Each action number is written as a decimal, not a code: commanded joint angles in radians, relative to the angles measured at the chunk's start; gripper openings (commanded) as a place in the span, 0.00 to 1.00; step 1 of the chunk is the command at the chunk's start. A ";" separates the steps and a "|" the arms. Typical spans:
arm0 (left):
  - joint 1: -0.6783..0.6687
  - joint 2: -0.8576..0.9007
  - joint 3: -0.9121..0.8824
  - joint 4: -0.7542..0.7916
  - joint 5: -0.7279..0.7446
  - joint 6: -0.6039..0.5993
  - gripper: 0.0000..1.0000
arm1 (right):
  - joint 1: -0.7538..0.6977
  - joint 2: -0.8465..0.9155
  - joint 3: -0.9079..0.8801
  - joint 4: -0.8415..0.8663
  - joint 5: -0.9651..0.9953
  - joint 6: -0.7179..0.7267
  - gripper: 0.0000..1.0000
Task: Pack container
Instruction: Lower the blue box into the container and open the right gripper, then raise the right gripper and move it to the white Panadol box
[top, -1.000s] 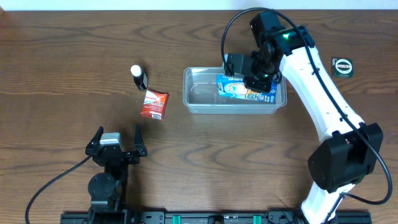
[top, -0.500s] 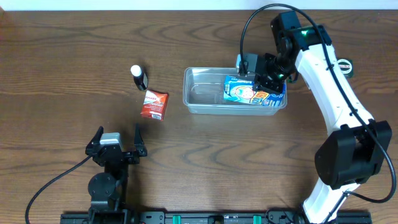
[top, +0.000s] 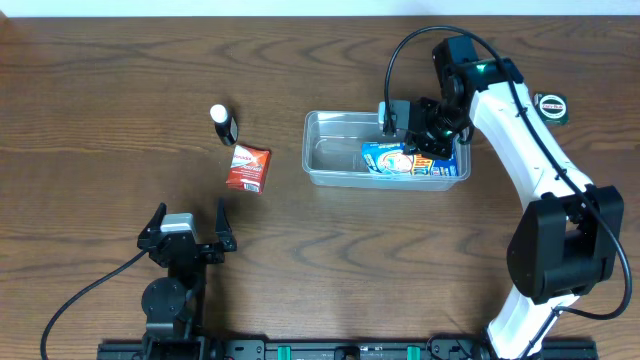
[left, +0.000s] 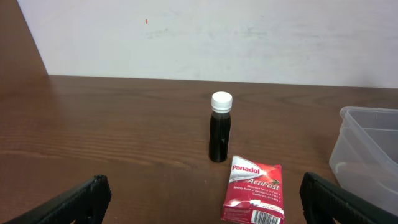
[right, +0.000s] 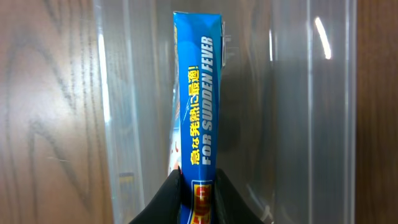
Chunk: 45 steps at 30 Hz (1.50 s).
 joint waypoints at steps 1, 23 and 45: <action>0.007 -0.006 -0.023 -0.032 -0.002 0.006 0.98 | -0.015 0.003 -0.006 0.025 -0.006 -0.019 0.14; 0.007 -0.006 -0.023 -0.032 -0.002 0.006 0.98 | -0.016 0.003 -0.016 -0.026 -0.116 0.026 0.11; 0.007 -0.006 -0.023 -0.032 -0.002 0.006 0.98 | -0.092 0.003 -0.143 0.116 -0.070 0.110 0.11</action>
